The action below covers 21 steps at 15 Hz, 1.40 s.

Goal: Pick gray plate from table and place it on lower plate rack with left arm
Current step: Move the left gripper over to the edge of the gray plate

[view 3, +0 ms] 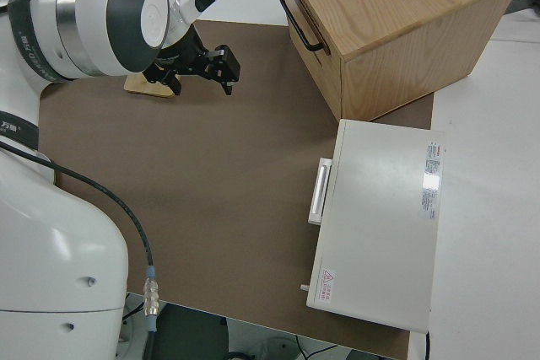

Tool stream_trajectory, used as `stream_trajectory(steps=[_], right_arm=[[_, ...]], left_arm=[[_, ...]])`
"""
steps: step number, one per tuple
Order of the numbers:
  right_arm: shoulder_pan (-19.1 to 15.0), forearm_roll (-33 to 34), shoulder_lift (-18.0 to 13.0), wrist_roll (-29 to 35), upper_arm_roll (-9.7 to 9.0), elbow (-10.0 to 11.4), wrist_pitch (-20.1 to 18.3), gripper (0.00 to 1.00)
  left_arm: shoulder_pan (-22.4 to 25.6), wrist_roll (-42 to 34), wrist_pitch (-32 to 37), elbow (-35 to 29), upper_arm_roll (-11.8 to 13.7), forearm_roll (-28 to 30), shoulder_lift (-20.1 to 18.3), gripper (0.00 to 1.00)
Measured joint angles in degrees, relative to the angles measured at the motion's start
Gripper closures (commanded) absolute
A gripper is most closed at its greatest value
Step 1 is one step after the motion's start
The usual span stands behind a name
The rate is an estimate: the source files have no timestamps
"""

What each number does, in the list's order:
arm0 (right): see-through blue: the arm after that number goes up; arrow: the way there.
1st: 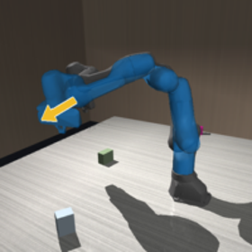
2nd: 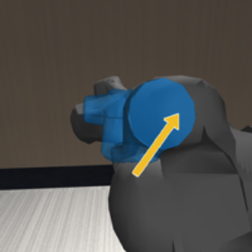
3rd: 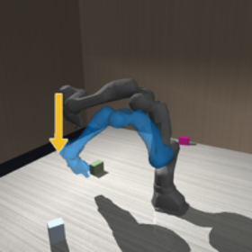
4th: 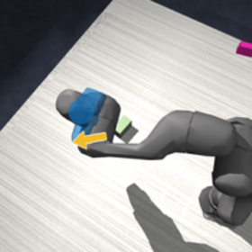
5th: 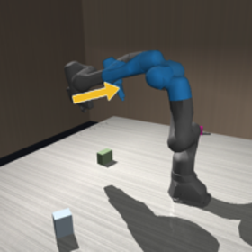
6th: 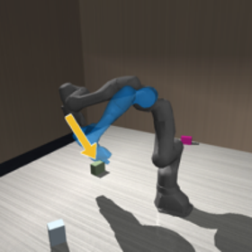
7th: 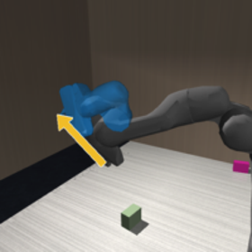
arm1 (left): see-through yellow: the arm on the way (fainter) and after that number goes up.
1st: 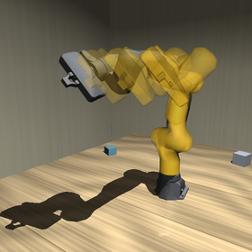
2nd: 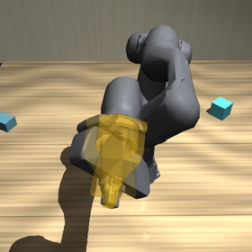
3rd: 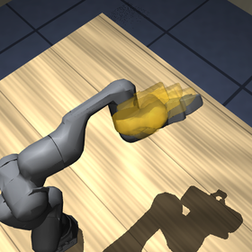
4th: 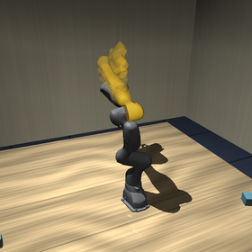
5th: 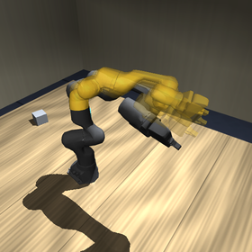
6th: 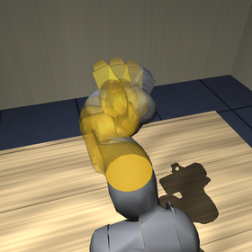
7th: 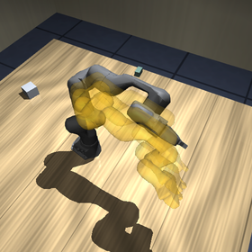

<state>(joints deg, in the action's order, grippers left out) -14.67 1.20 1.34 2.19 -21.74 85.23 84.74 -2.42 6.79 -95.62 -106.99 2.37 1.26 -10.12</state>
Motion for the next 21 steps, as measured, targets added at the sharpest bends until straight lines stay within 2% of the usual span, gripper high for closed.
stream_trajectory(steps=[3,7,16,21], right_arm=[[0.0,0.0,0.0,0.0,0.00,0.0,0.0,0.017],[0.0,0.0,0.0,0.0,0.00,0.0,0.0,0.017],[0.0,0.0,0.0,0.0,0.00,0.0,0.0,0.017],[0.0,0.0,0.0,0.0,0.00,0.0,0.0,0.017]], left_arm=[[0.1,0.0,-0.8,-2.1,0.1,0.0,-0.1,0.01],[0.4,0.0,-5.2,-6.9,0.1,0.0,-0.3,0.01],[0.4,0.0,-19.8,-25.3,0.0,-1.8,-4.8,0.01],[0.4,0.1,-21.0,-31.1,0.0,-1.9,-6.1,0.01]])
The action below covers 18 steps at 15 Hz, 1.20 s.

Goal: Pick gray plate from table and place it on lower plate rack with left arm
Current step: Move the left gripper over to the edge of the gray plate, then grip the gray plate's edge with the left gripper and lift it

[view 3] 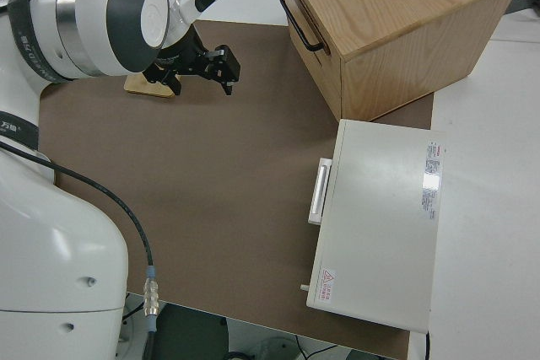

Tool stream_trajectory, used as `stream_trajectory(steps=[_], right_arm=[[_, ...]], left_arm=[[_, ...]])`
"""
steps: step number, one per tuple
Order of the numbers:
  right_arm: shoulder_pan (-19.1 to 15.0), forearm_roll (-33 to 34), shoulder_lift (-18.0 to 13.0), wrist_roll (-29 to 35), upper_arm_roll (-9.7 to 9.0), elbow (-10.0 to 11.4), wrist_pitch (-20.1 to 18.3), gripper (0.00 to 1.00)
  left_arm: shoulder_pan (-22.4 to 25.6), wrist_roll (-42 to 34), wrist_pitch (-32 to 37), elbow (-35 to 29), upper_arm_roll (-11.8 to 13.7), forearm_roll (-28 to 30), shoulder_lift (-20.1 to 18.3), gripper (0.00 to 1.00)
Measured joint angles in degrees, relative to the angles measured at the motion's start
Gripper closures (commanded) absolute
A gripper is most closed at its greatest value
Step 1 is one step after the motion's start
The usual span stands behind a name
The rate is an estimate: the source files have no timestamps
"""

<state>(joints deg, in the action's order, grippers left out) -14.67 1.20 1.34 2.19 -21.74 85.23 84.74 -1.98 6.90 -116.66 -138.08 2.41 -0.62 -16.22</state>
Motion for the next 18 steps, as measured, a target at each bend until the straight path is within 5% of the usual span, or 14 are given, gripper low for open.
stream_trajectory(steps=[5,13,15,18], right_arm=[[0.0,0.0,0.0,0.0,0.00,0.0,0.0,0.017],[0.0,0.0,0.0,0.0,0.00,0.0,0.0,0.017],[0.0,0.0,0.0,0.0,0.00,0.0,0.0,0.017],[0.0,0.0,0.0,0.0,0.00,0.0,0.0,0.017]], left_arm=[[0.0,0.5,-3.9,-5.2,0.0,0.0,0.7,0.01],[0.0,0.9,-5.7,-6.7,-0.1,2.1,7.1,0.02],[0.0,1.0,-5.8,-6.8,-0.1,2.3,8.2,0.09],[0.0,1.0,-5.9,-6.9,-0.1,3.4,9.3,0.33]])
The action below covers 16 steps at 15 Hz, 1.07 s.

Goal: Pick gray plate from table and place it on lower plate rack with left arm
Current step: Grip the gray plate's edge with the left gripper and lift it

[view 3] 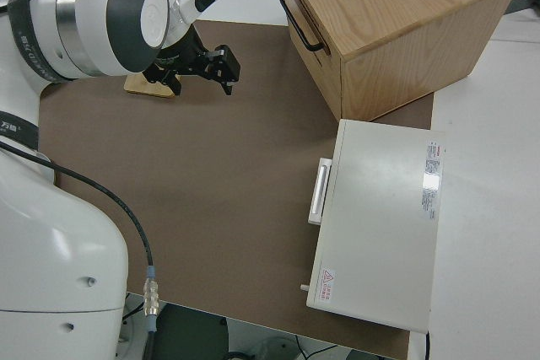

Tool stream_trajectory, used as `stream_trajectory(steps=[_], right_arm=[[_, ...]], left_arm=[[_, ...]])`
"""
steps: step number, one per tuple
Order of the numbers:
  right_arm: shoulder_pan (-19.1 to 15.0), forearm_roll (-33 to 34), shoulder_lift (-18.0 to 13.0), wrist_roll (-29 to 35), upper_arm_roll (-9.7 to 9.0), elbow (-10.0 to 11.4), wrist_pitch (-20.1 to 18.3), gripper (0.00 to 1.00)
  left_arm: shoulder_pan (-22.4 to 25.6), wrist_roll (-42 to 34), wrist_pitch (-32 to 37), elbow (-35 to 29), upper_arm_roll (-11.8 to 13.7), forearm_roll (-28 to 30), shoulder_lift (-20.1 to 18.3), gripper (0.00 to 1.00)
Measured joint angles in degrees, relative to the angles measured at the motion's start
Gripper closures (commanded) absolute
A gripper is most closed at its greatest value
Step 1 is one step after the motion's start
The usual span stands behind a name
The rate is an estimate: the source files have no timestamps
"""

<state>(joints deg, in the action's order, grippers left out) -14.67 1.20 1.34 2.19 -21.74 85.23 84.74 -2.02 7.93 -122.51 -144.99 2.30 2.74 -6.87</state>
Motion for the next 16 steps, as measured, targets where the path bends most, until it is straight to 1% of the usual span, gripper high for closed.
stream_trajectory(steps=[5,10,11,16], right_arm=[[0.0,0.0,0.0,0.0,0.00,0.0,0.0,0.017],[0.0,0.0,0.0,0.0,0.00,0.0,0.0,0.017],[0.0,0.0,0.0,0.0,0.00,0.0,0.0,0.017],[0.0,0.0,0.0,0.0,0.00,0.0,0.0,0.017]], left_arm=[[0.0,1.6,-0.1,0.0,0.0,0.4,0.3,0.62],[0.0,2.0,-0.2,0.0,0.0,0.5,0.3,0.98],[0.0,2.0,-0.2,0.0,0.0,0.5,0.3,1.00],[-0.1,2.0,0.1,0.0,-0.1,0.8,-0.3,1.00]])
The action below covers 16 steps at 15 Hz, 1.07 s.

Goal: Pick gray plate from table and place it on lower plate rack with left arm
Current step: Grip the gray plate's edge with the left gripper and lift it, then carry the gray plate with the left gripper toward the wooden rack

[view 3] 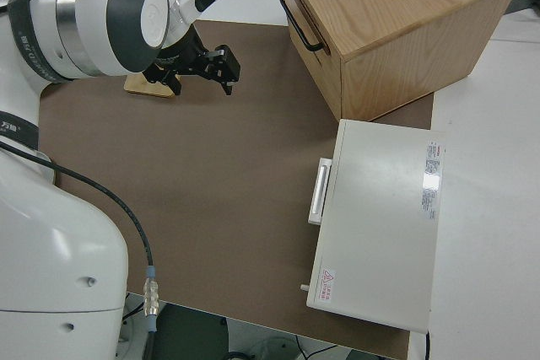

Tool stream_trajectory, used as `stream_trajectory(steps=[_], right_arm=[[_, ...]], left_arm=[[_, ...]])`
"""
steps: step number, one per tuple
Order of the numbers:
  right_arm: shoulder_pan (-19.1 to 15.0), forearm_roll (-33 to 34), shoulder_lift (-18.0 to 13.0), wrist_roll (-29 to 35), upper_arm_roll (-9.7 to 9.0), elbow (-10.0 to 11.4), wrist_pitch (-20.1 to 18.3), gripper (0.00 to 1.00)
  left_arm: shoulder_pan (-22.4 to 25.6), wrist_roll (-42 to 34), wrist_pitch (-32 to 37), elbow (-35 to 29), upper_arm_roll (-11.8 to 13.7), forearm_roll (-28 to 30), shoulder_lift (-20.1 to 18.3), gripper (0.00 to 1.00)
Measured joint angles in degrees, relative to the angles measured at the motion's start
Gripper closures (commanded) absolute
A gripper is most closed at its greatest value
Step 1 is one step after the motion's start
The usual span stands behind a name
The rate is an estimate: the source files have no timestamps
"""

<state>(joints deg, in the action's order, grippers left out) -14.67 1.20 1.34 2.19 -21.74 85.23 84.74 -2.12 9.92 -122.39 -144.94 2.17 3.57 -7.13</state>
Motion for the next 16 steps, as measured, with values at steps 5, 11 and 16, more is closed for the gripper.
stream_trajectory(steps=[5,11,16], right_arm=[[0.0,0.0,0.0,0.0,0.00,0.0,0.0,0.017],[0.0,0.0,0.0,0.0,0.00,0.0,0.0,0.017],[0.0,0.0,0.0,0.0,0.00,0.0,0.0,0.017]], left_arm=[[0.0,0.0,0.0,0.1,0.0,0.0,-0.1,1.00],[0.1,0.0,0.6,3.2,0.8,0.0,-0.7,1.00],[0.2,0.0,4.7,7.0,1.0,0.0,-1.9,1.00]])
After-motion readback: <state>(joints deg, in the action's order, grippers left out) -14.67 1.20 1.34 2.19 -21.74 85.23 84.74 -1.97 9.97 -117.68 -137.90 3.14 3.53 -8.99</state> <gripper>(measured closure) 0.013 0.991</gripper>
